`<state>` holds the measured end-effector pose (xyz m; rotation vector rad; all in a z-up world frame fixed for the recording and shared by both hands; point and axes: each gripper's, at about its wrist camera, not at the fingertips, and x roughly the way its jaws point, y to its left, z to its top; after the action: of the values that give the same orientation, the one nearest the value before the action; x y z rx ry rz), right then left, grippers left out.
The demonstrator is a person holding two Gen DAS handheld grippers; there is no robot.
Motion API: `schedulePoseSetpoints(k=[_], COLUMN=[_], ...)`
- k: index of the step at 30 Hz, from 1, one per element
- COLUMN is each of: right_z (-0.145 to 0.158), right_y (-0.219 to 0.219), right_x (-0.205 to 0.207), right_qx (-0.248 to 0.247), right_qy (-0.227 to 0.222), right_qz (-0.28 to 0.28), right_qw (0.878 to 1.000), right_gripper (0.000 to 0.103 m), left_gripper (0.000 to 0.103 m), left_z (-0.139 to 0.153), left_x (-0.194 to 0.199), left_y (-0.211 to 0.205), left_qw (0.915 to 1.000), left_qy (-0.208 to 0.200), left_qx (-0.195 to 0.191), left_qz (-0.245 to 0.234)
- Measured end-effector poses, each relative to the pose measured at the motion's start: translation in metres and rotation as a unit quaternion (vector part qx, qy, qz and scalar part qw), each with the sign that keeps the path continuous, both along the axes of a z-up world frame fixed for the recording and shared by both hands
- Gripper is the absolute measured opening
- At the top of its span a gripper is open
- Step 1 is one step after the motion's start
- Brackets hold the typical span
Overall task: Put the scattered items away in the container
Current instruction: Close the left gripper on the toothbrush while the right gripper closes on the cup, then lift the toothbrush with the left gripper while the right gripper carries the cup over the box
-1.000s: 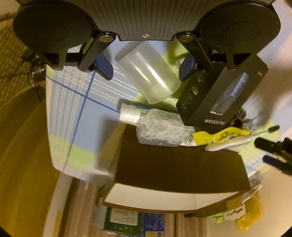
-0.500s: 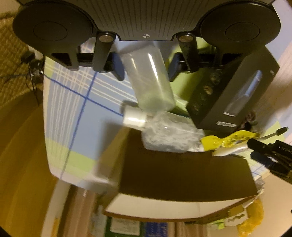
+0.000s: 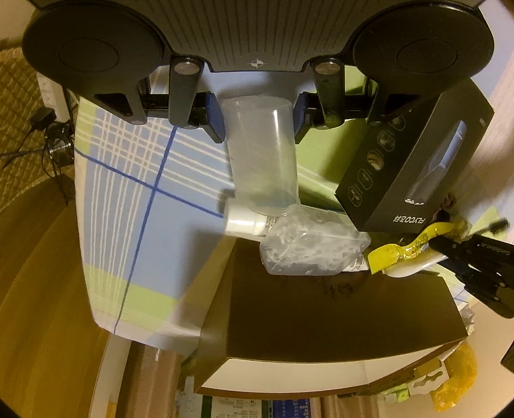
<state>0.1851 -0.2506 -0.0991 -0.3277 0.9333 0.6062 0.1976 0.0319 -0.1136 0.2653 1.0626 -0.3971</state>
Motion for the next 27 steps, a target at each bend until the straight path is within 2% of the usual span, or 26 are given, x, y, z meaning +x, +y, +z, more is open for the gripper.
schedulePoseSetpoints(k=[2,6,12,20,27], right_z=[0.0,-0.002,0.0,0.016,0.013], right_y=[0.001,0.002,0.0,-0.006,-0.005], right_x=[0.0,-0.001,0.0,-0.005,-0.009], right_qx=[-0.002,-0.001,0.004,0.057,0.037], right_qy=[-0.002,-0.001,0.018,0.047,0.048], right_qz=[0.0,-0.004,-0.013,-0.039,-0.037], right_qw=[1.0,1.0,1.0,0.996,0.997], right_gripper=[0.042,0.041,0.04,0.036,0.034], left_gripper=[0.013,0.013,0.013,0.013,0.013], left_z=[-0.003,-0.002,0.008,0.029,0.046], left_x=[0.002,-0.001,-0.014,-0.036,-0.055], left_y=[-0.004,-0.005,0.006,0.016,0.013], left_qw=[0.9999,0.9999,0.9994,0.9955,0.9916], left_qy=[0.001,-0.002,-0.01,-0.022,-0.035], left_qx=[0.01,0.01,-0.007,-0.041,-0.055], left_qz=[-0.007,-0.004,0.032,0.083,0.112])
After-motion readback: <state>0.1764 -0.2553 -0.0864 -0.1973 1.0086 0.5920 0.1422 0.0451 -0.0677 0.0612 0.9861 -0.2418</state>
